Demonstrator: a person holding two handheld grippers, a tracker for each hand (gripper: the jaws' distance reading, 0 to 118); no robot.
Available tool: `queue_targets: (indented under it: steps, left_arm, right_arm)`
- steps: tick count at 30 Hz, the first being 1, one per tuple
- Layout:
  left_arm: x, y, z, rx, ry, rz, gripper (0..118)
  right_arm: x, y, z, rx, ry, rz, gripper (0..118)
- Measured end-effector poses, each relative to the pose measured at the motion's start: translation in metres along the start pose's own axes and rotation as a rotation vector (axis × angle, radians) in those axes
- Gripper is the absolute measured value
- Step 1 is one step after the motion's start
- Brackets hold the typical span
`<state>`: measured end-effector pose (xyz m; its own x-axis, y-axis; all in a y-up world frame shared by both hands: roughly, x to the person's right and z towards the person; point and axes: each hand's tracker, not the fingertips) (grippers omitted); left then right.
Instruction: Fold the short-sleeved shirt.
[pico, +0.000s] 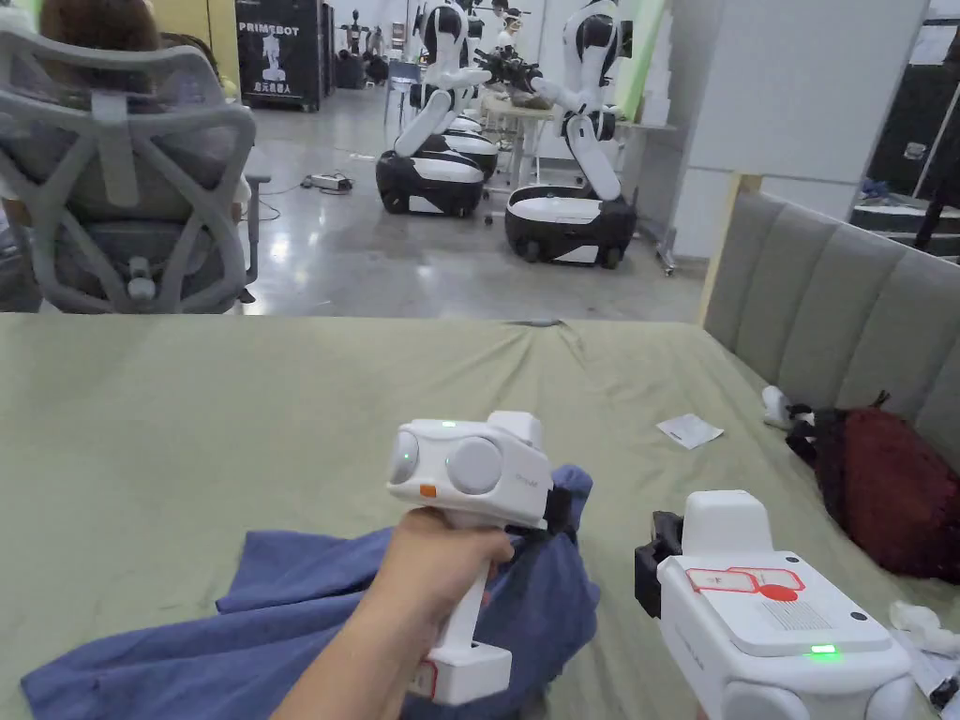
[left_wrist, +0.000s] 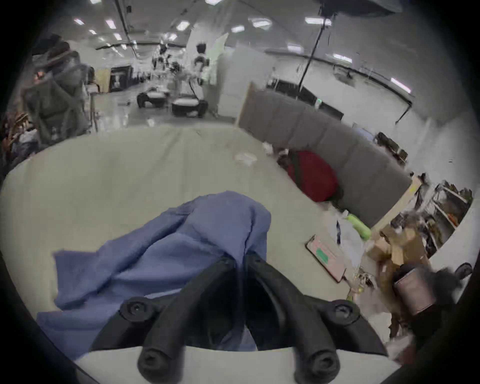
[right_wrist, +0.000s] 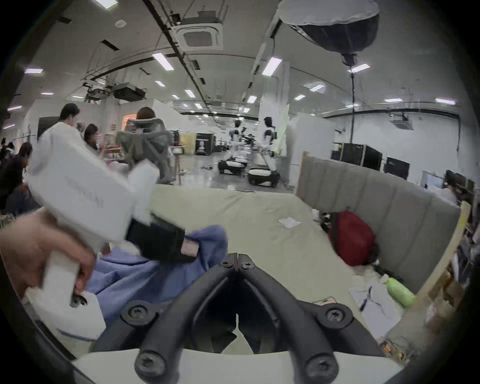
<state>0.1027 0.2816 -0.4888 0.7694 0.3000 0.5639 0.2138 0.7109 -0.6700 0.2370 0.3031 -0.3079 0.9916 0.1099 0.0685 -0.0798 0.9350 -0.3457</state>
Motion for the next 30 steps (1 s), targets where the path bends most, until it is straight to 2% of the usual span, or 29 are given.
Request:
queue_targets:
  steps: [3, 6, 7, 10, 11, 12, 13, 17, 20, 21, 22, 23, 24, 25, 26, 30]
  left_arm:
    - [-0.005, -0.034, -0.049, -0.124, 0.03, 0.042, 4]
    - [-0.011, -0.058, -0.071, -0.146, 0.065, 0.017, 7]
    - [-0.012, -0.061, -0.072, -0.129, 0.094, 0.002, 18]
    - [-0.011, -0.054, -0.051, -0.023, 0.151, -0.004, 41]
    - [-0.01, -0.052, -0.038, 0.021, 0.16, -0.027, 72]
    - [-0.01, -0.049, -0.021, 0.075, 0.166, -0.054, 96]
    - [-0.009, -0.049, -0.002, 0.138, 0.188, -0.081, 112]
    - [-0.021, -0.067, 0.085, 0.342, 0.302, -0.105, 113]
    - [-0.038, -0.1, 0.133, 0.415, 0.421, -0.108, 110]
    - [-0.043, -0.115, 0.148, 0.443, 0.477, -0.104, 102]
    - [-0.048, -0.13, 0.161, 0.465, 0.519, -0.093, 81]
    - [-0.052, -0.143, 0.172, 0.473, 0.553, -0.084, 51]
    - [-0.053, -0.152, 0.179, 0.477, 0.59, -0.083, 14]
    - [-0.056, -0.16, 0.185, 0.471, 0.645, -0.086, 0]
    - [-0.058, -0.166, 0.191, 0.475, 0.674, -0.092, 0]
    - [-0.078, -0.159, 0.214, 0.428, 0.623, -0.051, 0]
  right_arm:
    - [0.016, -0.01, -0.004, -0.016, -0.02, -0.014, 0]
    - [0.022, -0.015, -0.007, -0.028, -0.024, -0.027, 0]
    - [0.022, -0.016, -0.007, -0.028, -0.024, -0.029, 0]
    - [0.016, -0.016, -0.008, -0.031, -0.013, -0.022, 0]
    - [0.013, -0.015, -0.007, -0.028, -0.007, -0.021, 0]
    - [0.01, -0.015, -0.006, -0.026, 0.001, -0.021, 0]
    - [0.007, -0.014, -0.005, -0.021, 0.008, -0.021, 0]
    - [-0.012, -0.009, -0.004, -0.003, 0.044, -0.022, 0]
    - [-0.031, -0.007, -0.007, 0.007, 0.084, -0.015, 0]
    - [-0.039, -0.006, -0.008, 0.011, 0.1, -0.013, 0]
    - [-0.046, -0.006, -0.01, 0.013, 0.12, -0.012, 0]
    - [-0.053, -0.006, -0.011, 0.014, 0.144, -0.007, 0]
    - [-0.06, -0.006, -0.011, 0.02, 0.159, 0.0, 0]
    - [-0.067, -0.006, -0.012, 0.024, 0.161, 0.009, 0]
    - [-0.072, -0.005, -0.013, 0.025, 0.169, 0.016, 0]
    - [-0.083, -0.004, -0.014, 0.023, 0.199, 0.021, 0]
